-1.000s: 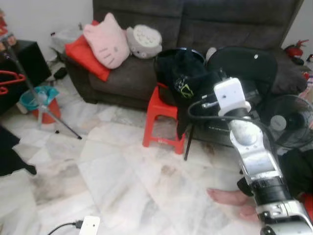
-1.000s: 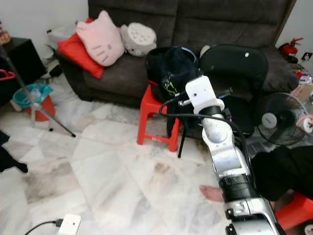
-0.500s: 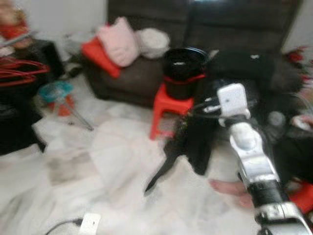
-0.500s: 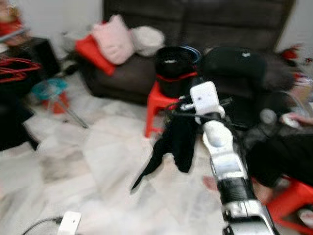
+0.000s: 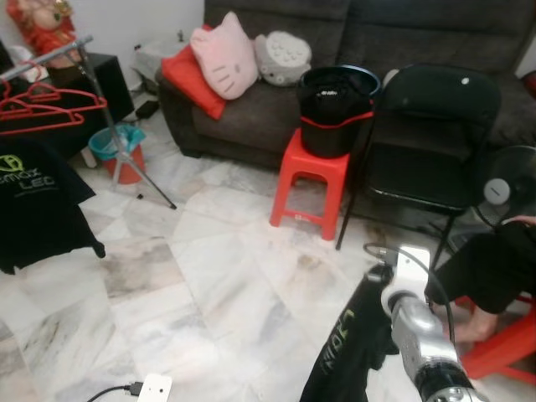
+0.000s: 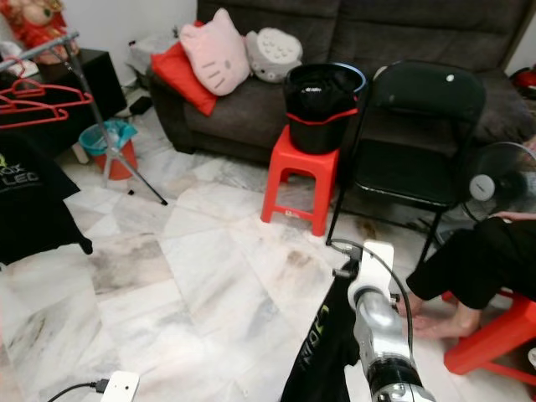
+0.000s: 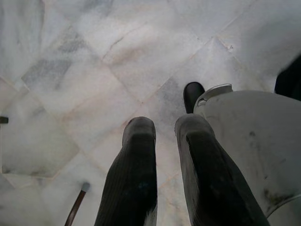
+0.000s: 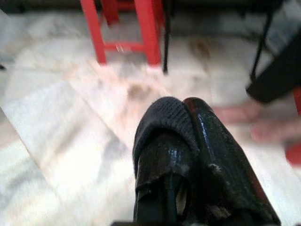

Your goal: Hang hanger

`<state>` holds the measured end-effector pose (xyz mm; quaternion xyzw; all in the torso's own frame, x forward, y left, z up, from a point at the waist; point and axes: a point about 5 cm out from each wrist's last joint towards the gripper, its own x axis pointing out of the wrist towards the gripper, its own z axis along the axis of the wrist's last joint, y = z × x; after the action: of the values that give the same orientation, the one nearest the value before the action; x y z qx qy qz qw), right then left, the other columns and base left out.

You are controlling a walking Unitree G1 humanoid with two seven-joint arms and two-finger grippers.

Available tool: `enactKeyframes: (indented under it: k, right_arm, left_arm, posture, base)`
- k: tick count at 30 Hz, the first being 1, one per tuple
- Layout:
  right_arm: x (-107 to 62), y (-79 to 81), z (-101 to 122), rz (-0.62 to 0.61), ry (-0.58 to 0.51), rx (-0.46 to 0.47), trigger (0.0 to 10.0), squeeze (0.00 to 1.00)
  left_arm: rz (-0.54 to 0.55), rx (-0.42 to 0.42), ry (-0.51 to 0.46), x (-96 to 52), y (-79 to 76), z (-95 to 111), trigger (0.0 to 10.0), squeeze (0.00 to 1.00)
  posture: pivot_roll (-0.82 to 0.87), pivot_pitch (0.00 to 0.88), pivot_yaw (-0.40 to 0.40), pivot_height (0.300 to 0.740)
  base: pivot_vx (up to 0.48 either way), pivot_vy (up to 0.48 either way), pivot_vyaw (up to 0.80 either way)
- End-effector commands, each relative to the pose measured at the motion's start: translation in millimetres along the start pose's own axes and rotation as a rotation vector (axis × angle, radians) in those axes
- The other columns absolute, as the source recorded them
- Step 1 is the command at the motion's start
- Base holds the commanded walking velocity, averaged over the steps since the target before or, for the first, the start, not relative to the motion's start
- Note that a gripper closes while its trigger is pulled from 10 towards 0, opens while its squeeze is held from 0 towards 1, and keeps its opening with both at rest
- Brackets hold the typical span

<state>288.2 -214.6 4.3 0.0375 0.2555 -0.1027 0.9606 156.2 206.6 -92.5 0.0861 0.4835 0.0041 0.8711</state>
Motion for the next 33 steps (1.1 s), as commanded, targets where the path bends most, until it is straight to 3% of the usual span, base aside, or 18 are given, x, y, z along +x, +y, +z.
enactKeyframes:
  k: [1, 7, 17, 27, 33]
  right_arm:
    - [-1.9, -0.6, -10.4, -0.002, 0.009, 0.01, 10.0, 0.0]
    - [-9.3, -11.2, -40.0, -0.059, 0.097, 0.044, 10.0, 0.0]
    - [-8.0, -10.4, -30.2, -0.061, -0.004, 0.08, 10.0, 0.0]
    - [-10.0, -11.8, -35.4, -0.097, -0.004, 0.083, 10.0, 0.0]
    - [-6.6, -12.7, -25.4, -0.102, -0.031, 0.067, 10.0, 0.0]
  left_arm:
    - [-0.011, 0.013, 0.005, -0.9, -0.8, -3.8, 10.0, 0.0]
    - [-0.01, 0.017, 0.011, -1.3, 0.3, -5.7, 10.0, 0.0]
    - [-0.005, 0.013, 0.018, -2.4, 2.5, -10.0, 10.0, 0.0]
    - [-0.012, 0.02, 0.021, -2.7, 2.7, -11.2, 10.0, 0.0]
    - [-0.006, 0.015, 0.004, -1.6, 3.8, -5.7, 10.0, 0.0]
  posture:
    - [-0.01, 0.0, 0.001, 0.74]
    - [0.0, 0.0, 0.002, 0.74]
    - [0.01, 0.0, 0.006, 0.74]
    - [0.01, 0.0, 0.016, 0.74]
    - [0.02, 0.0, 0.01, 0.74]
  base:
    - [0.0, 0.0, 0.0]
    - [0.0, 0.0, 0.0]
    - [0.0, 0.0, 0.0]
    - [0.026, 0.0, 0.0]
    - [0.293, 0.0, 0.0]
